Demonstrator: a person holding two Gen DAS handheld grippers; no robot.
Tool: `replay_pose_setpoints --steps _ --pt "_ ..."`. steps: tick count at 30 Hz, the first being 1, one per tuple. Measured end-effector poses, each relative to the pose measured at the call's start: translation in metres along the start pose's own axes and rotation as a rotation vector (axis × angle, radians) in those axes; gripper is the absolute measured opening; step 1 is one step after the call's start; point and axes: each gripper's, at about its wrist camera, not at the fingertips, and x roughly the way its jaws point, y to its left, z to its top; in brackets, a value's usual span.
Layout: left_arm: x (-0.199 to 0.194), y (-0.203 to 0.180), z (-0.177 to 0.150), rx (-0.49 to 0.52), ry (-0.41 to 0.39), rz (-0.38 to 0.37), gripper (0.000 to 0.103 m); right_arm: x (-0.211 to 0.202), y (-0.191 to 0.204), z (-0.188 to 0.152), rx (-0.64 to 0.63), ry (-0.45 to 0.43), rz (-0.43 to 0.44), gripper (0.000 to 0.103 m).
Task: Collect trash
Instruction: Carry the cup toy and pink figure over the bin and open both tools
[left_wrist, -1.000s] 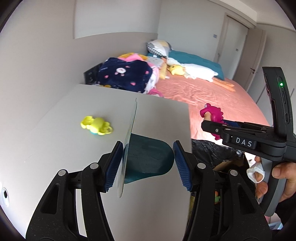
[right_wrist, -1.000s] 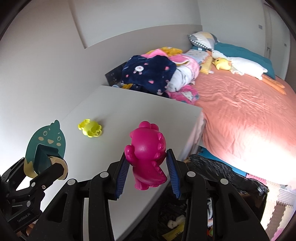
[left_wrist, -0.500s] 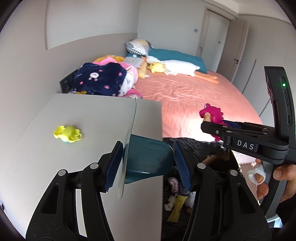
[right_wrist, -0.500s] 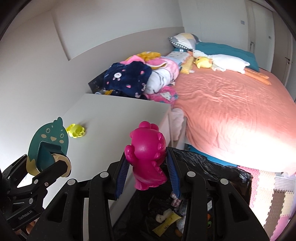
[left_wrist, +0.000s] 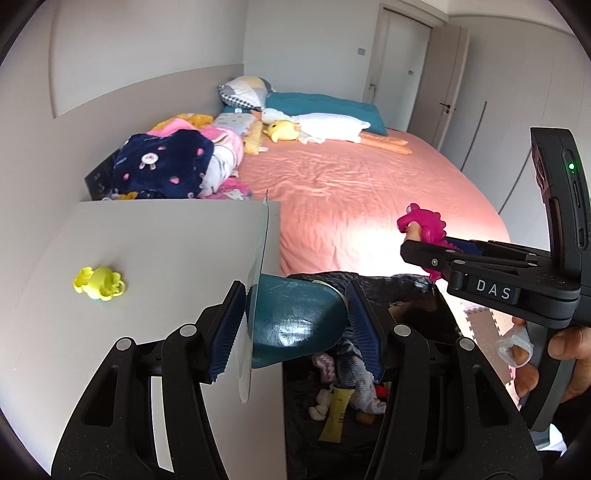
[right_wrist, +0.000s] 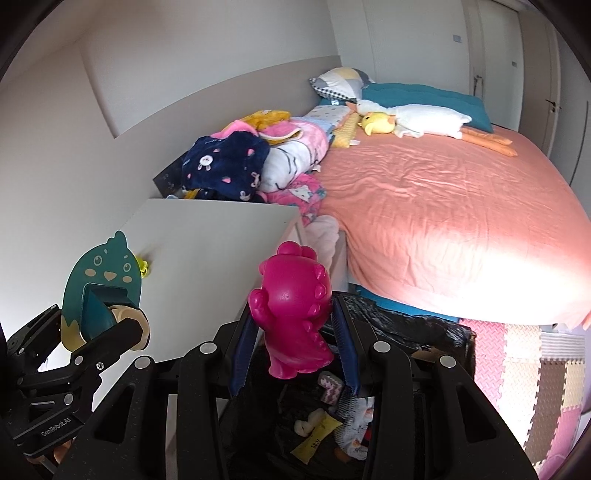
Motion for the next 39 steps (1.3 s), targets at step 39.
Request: replay_pose_setpoints --steps 39 --pt "0.05 -0.09 0.013 0.215 0.148 -0.228 0.054 -0.039 -0.091 -0.025 0.169 -0.006 -0.144 0.042"
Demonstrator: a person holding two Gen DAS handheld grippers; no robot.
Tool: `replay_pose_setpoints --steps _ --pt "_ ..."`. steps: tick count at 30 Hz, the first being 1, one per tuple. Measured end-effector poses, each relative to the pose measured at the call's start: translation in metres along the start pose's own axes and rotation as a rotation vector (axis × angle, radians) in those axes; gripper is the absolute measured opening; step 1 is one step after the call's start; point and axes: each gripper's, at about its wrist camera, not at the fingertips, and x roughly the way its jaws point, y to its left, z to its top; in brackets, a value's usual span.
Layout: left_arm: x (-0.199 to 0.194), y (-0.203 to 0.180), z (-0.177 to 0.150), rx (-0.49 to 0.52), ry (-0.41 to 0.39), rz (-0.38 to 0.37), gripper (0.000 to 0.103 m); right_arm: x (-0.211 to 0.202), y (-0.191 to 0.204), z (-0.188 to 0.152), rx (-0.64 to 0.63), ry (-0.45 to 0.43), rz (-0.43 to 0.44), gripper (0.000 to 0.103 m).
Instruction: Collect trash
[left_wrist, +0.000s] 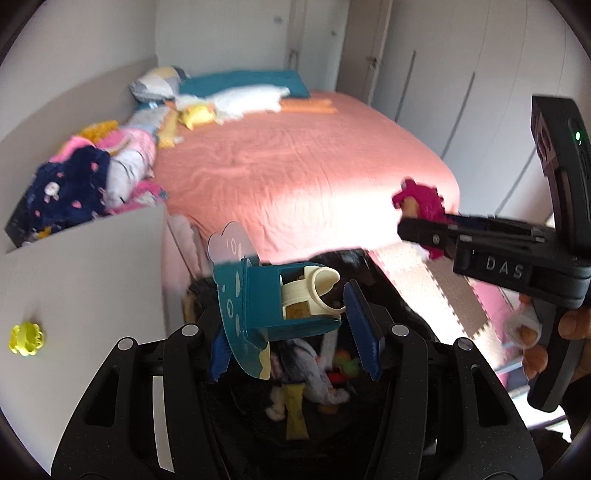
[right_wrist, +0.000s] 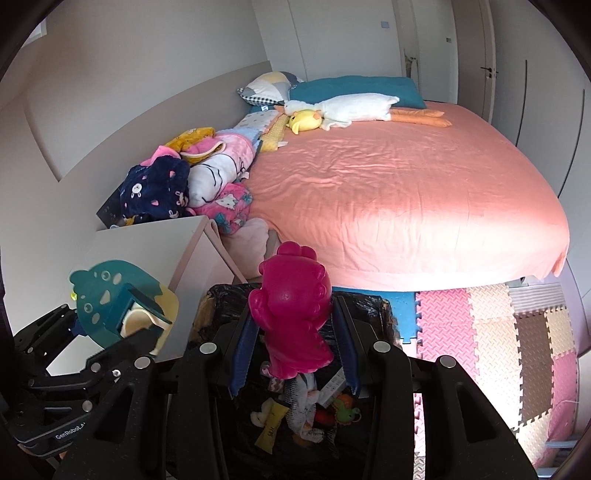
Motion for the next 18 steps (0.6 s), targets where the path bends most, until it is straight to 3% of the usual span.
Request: replay_pose_setpoints --steps 1,2,3,4,6,11,18 --pt "0.002 0.0 -0.001 -0.004 0.019 -0.011 0.064 0.001 0.0 0.0 -0.002 0.011 0.001 0.043" --pt "0.002 -0.001 -0.002 -0.008 0.022 -0.003 0.088 0.001 0.0 -0.001 -0.003 0.014 -0.005 0.058" --pt "-0.001 -0.001 -0.003 -0.01 -0.002 0.024 0.097 0.0 0.0 -0.001 -0.002 0.007 -0.018 0.071" --pt "-0.006 -0.001 -0.004 -0.01 -0.032 0.043 0.098 -0.003 -0.001 -0.003 0.001 -0.013 -0.041 0.087" --pt "-0.013 -0.001 -0.003 -0.004 -0.064 0.084 0.098 -0.005 0.001 -0.003 -0.002 -0.032 -0.054 0.088" --pt "-0.016 0.004 0.0 0.004 -0.061 0.147 0.098 -0.008 -0.003 -0.004 0.006 -0.038 -0.055 0.088" --pt "-0.018 0.01 -0.003 -0.022 -0.064 0.141 0.098 -0.01 -0.006 -0.004 0.011 -0.038 -0.053 0.088"
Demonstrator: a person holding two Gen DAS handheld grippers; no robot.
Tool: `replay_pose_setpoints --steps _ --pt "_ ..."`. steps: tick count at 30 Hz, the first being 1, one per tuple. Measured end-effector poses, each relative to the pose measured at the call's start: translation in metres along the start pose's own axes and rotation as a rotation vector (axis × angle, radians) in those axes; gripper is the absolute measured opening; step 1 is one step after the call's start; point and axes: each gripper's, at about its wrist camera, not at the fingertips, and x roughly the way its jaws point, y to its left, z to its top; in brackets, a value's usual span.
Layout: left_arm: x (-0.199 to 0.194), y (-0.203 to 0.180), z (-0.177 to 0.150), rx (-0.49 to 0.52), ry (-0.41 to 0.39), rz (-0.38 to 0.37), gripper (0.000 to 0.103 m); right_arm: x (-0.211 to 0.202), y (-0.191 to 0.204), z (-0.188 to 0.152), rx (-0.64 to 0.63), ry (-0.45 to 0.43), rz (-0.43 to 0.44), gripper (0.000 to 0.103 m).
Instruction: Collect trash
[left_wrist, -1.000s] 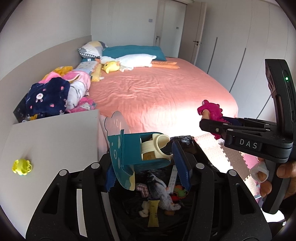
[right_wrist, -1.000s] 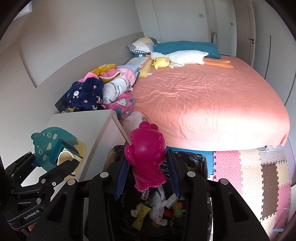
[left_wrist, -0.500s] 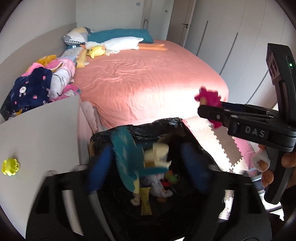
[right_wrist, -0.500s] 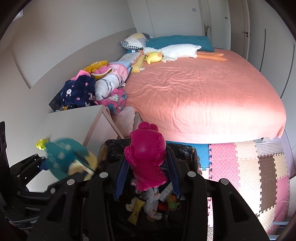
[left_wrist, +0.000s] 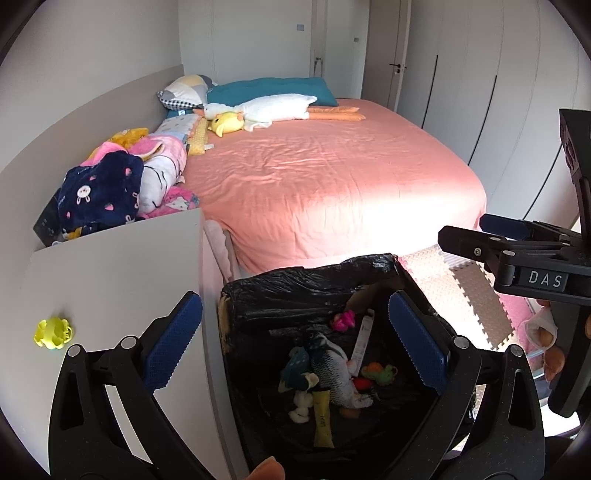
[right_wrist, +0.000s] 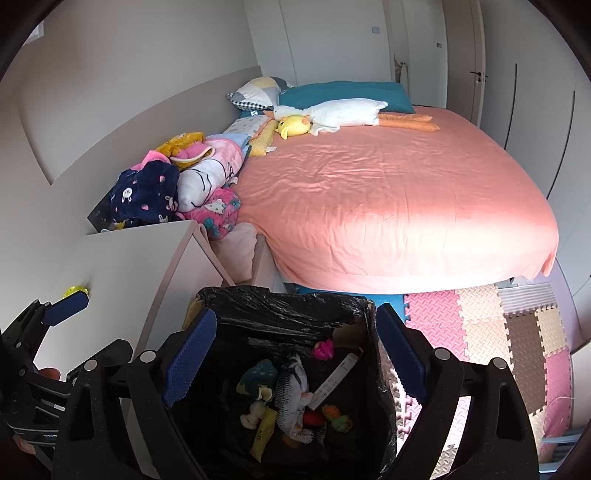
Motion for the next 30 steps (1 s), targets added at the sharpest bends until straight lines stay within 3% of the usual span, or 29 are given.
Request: replay_pose_setpoints --steps 30 --pt "-0.005 0.012 -0.001 -0.063 -0.011 0.003 0.098 0.002 0.008 -0.002 -0.008 0.012 0.007 0.088"
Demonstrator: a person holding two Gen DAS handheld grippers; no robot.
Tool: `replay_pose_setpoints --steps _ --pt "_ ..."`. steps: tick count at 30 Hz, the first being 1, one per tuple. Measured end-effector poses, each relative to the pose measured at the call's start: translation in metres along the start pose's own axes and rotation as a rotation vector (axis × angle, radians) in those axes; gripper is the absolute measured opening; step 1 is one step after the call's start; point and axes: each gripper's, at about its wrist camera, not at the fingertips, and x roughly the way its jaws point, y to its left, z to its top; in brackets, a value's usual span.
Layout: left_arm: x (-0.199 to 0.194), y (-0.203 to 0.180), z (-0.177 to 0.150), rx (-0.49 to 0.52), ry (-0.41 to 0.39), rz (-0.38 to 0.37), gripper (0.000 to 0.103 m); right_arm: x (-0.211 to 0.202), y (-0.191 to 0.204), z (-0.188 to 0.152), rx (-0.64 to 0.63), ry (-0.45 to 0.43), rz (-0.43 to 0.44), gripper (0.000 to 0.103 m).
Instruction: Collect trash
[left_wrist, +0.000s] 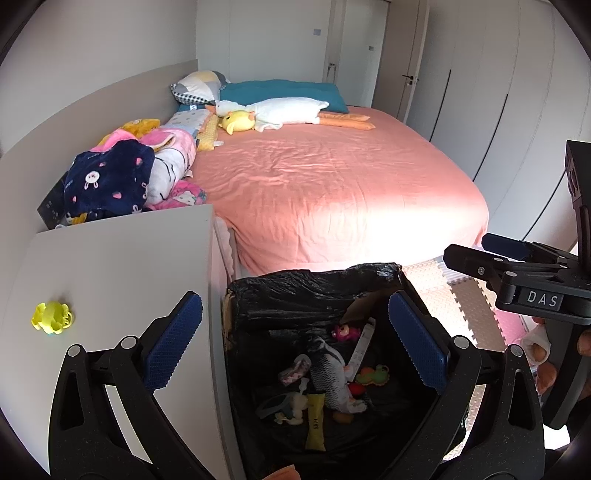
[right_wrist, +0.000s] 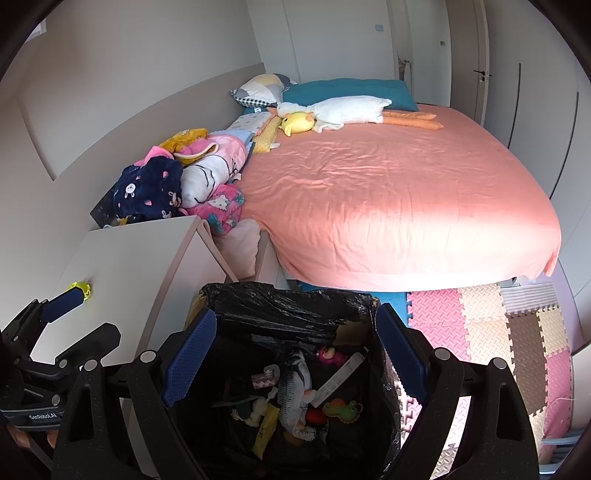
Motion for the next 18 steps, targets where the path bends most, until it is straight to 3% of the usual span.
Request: replay_pose_setpoints --steps 18 --pt "0.0037 -0.0011 0.0019 0.011 0.004 0.004 0.098 0.0022 -0.0007 0.0004 0.001 0.001 -0.002 0.088"
